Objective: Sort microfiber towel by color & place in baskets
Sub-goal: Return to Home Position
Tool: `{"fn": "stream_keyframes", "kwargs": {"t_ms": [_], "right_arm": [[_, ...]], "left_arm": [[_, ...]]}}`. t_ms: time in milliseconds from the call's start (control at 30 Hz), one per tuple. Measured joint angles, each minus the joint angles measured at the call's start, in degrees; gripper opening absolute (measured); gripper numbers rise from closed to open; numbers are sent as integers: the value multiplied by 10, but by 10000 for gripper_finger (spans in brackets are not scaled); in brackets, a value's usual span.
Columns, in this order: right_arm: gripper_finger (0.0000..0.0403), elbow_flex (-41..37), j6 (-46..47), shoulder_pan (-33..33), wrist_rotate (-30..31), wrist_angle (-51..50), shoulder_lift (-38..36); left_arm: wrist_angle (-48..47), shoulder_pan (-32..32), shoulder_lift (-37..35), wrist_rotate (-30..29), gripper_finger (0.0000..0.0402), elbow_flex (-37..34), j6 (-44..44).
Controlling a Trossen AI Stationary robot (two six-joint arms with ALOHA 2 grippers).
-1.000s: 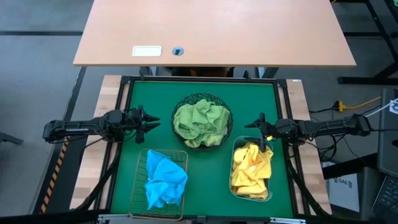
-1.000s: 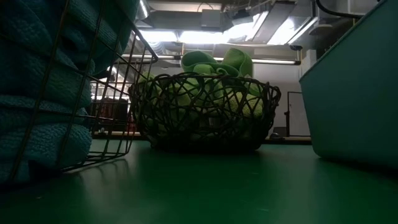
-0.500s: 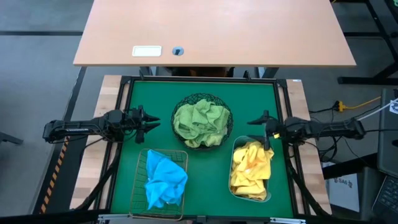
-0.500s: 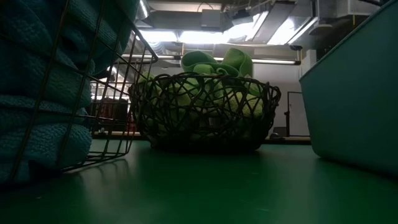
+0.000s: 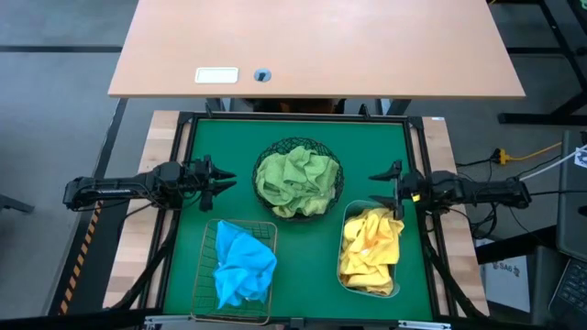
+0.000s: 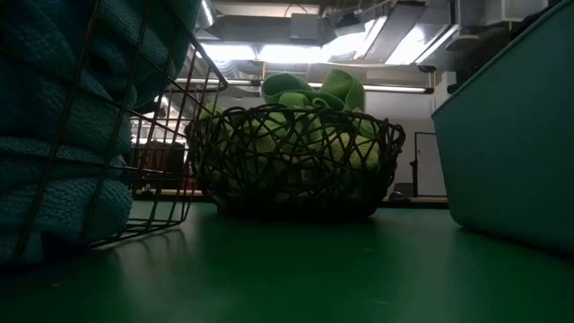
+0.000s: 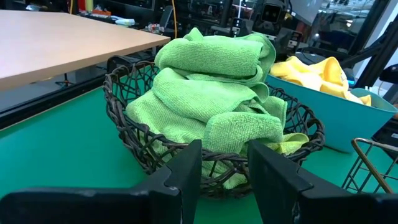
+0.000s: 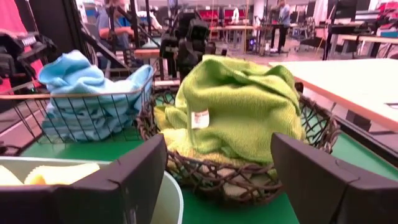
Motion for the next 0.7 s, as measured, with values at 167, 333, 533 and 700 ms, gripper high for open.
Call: {"fn": "stream_keyframes", "kwargs": {"t_ms": [167, 333, 533, 700], "right_arm": [[289, 0, 0, 0, 0, 1, -30], [289, 1, 0, 0, 0, 0, -29], [289, 1, 0, 0, 0, -4, -29], [289, 1, 0, 0, 0, -4, -29]], "left_arm": [[0, 0, 0, 0, 124, 0, 0], [0, 0, 0, 0, 124, 0, 0], [0, 0, -8, 0, 124, 0, 0], [0, 0, -46, 0, 124, 0, 0]]}}
